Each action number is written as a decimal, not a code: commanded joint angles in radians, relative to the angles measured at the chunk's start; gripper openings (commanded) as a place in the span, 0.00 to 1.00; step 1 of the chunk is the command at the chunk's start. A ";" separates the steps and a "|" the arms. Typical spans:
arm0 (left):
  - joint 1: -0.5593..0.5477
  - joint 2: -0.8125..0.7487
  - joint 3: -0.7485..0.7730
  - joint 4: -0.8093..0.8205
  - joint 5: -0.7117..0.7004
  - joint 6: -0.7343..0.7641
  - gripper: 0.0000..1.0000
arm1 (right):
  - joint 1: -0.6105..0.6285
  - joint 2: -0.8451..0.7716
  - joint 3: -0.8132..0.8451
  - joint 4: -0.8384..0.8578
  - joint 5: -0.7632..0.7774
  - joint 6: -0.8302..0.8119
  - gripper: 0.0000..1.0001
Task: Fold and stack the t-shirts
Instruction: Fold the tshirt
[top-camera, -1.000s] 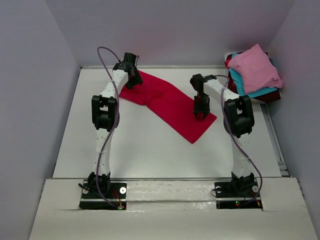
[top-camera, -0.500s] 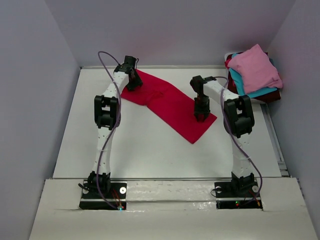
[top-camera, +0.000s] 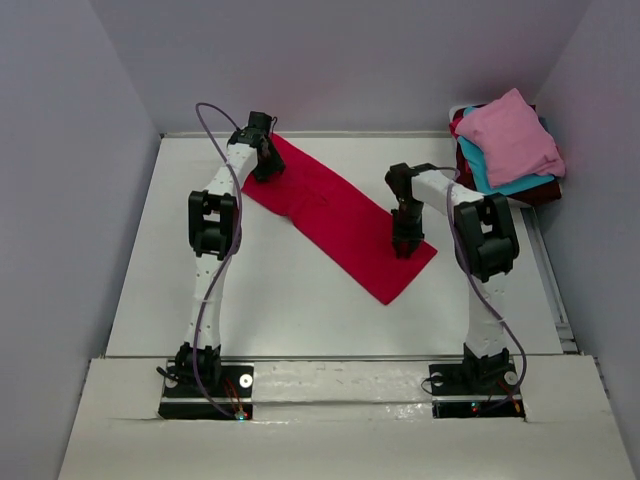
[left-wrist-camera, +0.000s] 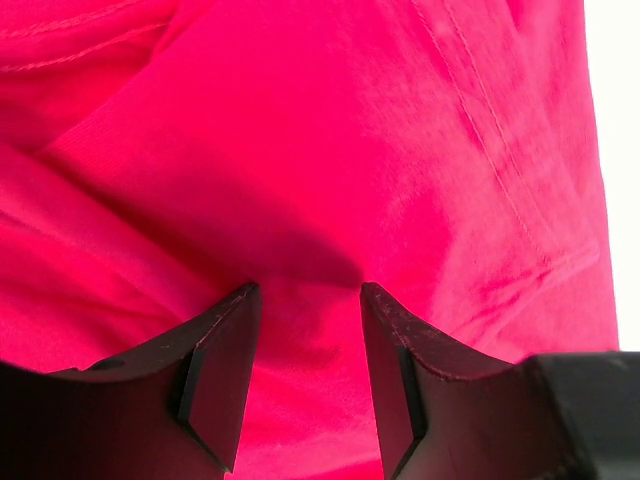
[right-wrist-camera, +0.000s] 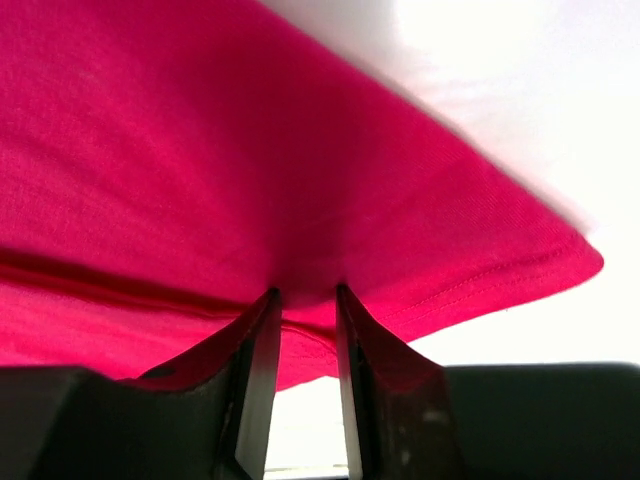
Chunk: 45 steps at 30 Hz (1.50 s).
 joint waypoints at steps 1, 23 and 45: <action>-0.001 0.033 -0.029 -0.066 -0.012 0.018 0.58 | 0.039 -0.033 -0.091 -0.004 -0.085 -0.021 0.32; -0.095 0.053 0.024 -0.205 -0.170 0.204 0.57 | 0.297 -0.162 -0.263 -0.004 -0.166 -0.017 0.30; -0.147 0.086 0.037 -0.233 -0.253 0.251 0.60 | 0.487 -0.223 -0.263 -0.050 -0.203 -0.009 0.30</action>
